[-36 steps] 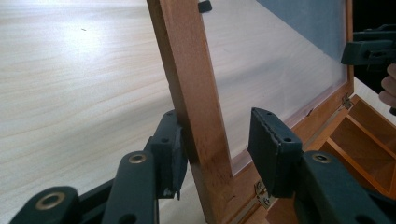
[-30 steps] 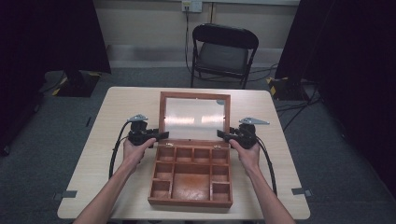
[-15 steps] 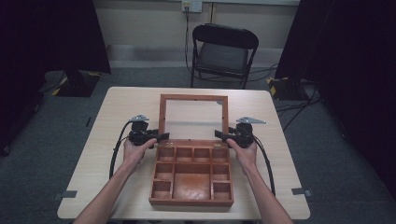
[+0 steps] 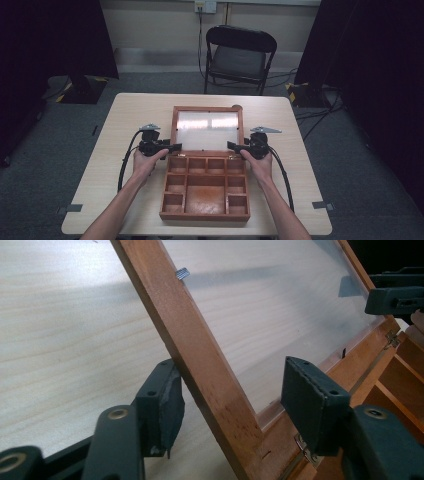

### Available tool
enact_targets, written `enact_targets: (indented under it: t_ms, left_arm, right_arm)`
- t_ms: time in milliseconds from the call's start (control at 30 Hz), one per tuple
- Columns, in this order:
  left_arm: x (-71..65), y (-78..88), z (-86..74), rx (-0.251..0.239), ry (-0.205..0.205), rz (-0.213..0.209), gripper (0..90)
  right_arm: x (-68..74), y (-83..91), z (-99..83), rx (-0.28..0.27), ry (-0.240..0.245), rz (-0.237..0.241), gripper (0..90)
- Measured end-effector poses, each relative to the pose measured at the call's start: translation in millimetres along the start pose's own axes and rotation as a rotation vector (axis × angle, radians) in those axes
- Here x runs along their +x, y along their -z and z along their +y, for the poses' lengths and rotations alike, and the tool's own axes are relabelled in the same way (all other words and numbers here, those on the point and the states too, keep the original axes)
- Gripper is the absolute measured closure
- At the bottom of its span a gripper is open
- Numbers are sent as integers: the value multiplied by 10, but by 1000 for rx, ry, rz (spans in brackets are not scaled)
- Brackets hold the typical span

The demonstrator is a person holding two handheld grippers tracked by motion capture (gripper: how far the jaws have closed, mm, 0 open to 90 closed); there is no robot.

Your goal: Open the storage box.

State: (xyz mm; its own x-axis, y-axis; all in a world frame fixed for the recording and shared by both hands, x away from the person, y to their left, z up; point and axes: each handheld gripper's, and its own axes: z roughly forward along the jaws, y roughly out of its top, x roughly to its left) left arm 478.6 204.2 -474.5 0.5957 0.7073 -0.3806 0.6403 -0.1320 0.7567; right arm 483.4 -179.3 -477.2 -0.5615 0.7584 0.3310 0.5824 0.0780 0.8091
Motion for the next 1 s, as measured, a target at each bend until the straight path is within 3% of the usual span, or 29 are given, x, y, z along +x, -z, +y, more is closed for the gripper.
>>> enact_targets:
  t_ms: [200,333,467,700,900,1000]
  left_arm:
    - [20,-26,-15,10,25,-6,378]
    - [35,-37,-23,18,34,-7,360]
    - [80,-60,-43,23,71,-26,342]
    - [80,-64,-46,28,79,-19,333]
    - [108,-79,-63,34,123,-30,325]
    - [87,-59,-48,40,79,4,315]
  right_arm:
    - [17,-49,-22,24,-20,-10,206]
    - [17,-65,-27,34,-3,-31,167]
    - [-13,-73,-56,45,-34,-32,157]
    - [-28,-77,-65,53,-46,-30,154]
    - [-59,-75,-86,65,-69,-19,151]
    - [-80,-79,-96,77,-93,-8,147]
